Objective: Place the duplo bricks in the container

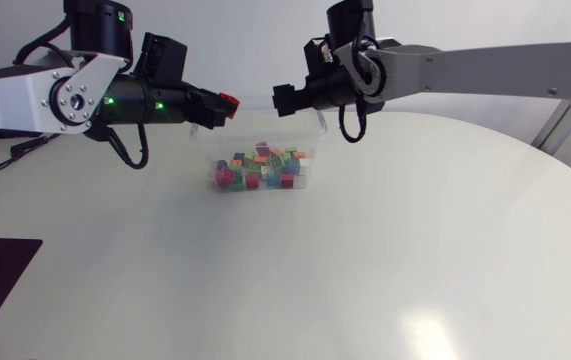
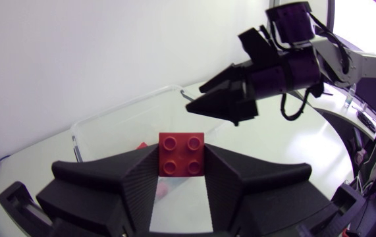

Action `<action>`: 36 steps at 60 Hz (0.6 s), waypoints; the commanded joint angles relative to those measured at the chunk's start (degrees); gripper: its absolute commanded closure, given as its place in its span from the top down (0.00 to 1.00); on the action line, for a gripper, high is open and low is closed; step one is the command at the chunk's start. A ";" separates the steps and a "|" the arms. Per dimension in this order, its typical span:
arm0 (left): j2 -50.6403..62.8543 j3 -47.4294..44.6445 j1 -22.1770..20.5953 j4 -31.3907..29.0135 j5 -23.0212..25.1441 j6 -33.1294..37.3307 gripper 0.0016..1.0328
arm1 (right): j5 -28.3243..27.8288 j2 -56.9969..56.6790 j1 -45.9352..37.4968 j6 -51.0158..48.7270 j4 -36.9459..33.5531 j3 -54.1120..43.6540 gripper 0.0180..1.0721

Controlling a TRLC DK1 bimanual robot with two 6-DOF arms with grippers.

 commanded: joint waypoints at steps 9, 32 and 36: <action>7.12 7.58 -0.08 3.83 -2.96 -4.47 0.12 | 0.58 -9.50 -2.52 -0.27 2.74 -11.35 0.95; 16.35 14.35 -3.68 9.98 -11.13 -5.71 0.13 | 0.58 -21.80 -5.77 -1.76 6.08 -27.88 0.95; 18.28 16.37 -4.03 10.07 -12.19 -5.88 0.13 | 0.58 -23.30 -6.21 -2.02 6.52 -30.08 0.95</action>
